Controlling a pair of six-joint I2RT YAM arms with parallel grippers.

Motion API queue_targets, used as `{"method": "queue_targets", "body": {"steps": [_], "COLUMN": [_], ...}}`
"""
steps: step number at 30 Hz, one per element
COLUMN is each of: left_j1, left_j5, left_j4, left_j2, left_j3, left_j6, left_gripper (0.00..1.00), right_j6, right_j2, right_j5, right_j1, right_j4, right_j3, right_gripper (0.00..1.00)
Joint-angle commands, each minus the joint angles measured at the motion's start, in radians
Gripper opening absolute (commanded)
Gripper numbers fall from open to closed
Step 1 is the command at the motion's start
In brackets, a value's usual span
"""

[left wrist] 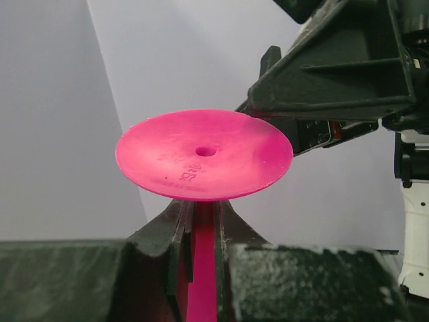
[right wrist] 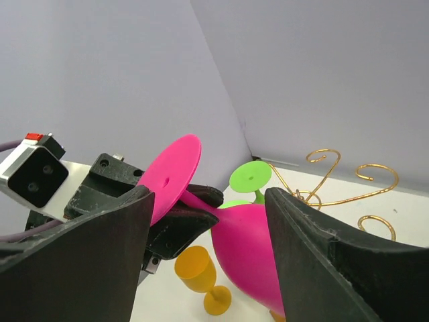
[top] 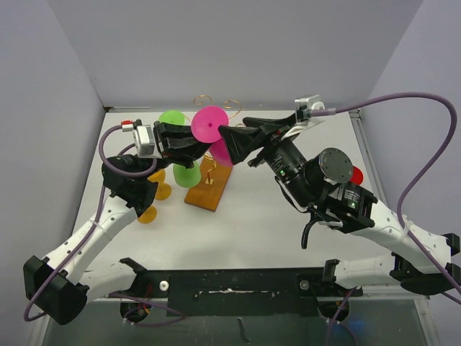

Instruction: Place the wine glass upside down on the wine glass rack

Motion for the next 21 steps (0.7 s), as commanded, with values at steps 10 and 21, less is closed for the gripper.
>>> {"method": "queue_targets", "body": {"steps": [10,21], "left_j1": [-0.002,-0.003], "left_j5": [0.125,0.118], "left_j4": [0.186,0.123], "left_j2": [0.032,0.018], "left_j3": [0.017,0.027], "left_j6": [0.063,0.120], "left_gripper": [0.00,0.00], "right_j6": [0.359,0.457], "right_j2": [-0.008,0.011], "right_j5": [0.023,-0.061], "right_j1": [-0.033,-0.060], "right_j4": [-0.121,-0.160], "right_j3": [0.075,0.086], "right_gripper": [0.43,0.29]}}
